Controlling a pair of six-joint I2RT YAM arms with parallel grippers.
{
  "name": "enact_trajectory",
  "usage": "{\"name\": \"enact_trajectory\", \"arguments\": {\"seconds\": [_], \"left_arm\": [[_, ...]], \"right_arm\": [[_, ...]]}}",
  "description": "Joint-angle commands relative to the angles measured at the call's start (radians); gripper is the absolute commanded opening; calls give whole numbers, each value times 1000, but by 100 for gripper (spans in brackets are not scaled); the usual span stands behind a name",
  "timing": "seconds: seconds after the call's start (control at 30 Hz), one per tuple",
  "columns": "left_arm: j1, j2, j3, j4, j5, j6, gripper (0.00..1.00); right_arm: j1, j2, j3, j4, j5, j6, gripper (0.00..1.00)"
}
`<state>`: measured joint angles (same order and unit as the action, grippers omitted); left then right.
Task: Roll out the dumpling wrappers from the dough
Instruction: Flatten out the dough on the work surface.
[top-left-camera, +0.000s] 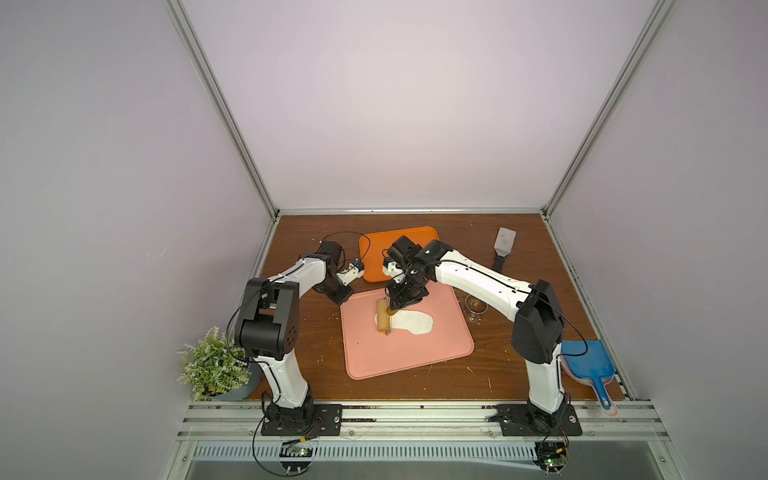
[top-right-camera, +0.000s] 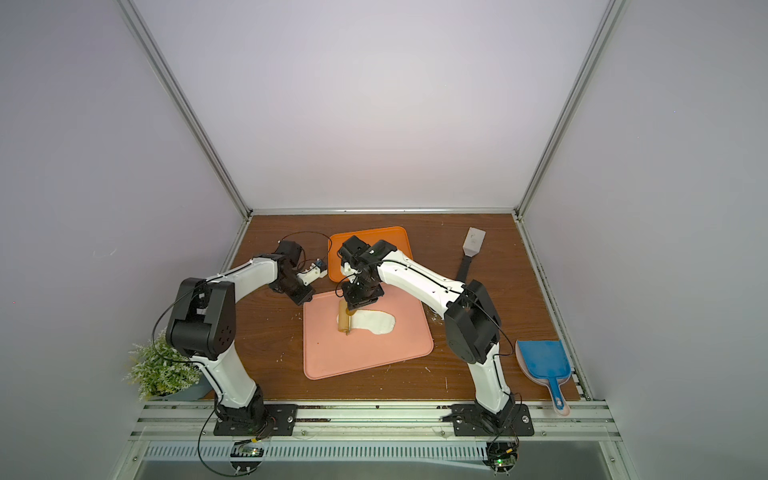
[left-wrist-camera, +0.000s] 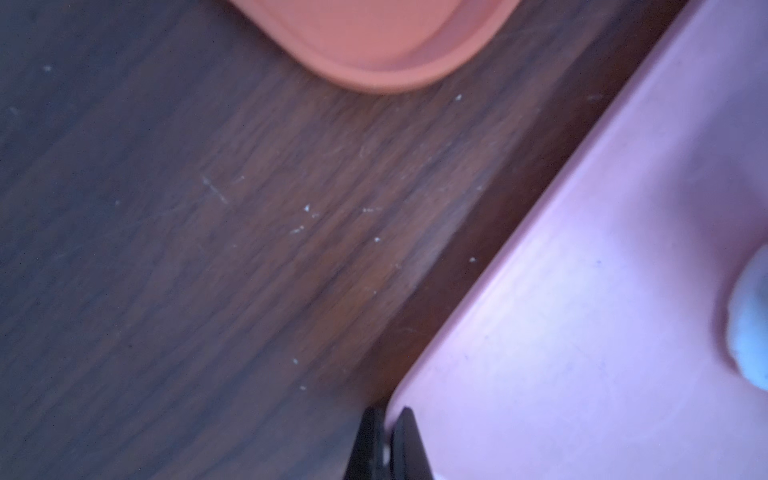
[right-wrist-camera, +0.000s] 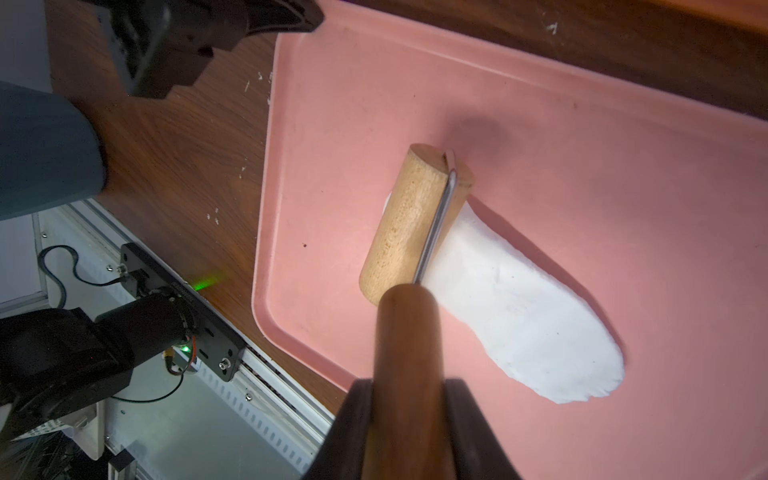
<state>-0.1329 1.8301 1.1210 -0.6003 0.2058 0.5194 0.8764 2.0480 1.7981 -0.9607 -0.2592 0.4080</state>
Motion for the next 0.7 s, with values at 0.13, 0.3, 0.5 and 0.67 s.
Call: {"name": "enact_trajectory", "arguments": {"seconds": [0.13, 0.3, 0.5, 0.67], "left_arm": [[-13, 146, -76, 72, -21, -13, 0], [-13, 146, -78, 72, -21, -12, 0], [-13, 145, -78, 72, -22, -12, 0], [-13, 144, -78, 72, -19, -12, 0]], "right_arm": [[42, 216, -108, 109, -83, 14, 0], [38, 229, -88, 120, -100, 14, 0], [23, 244, -93, 154, -145, 13, 0], [14, 233, -97, 177, -178, 13, 0]]}}
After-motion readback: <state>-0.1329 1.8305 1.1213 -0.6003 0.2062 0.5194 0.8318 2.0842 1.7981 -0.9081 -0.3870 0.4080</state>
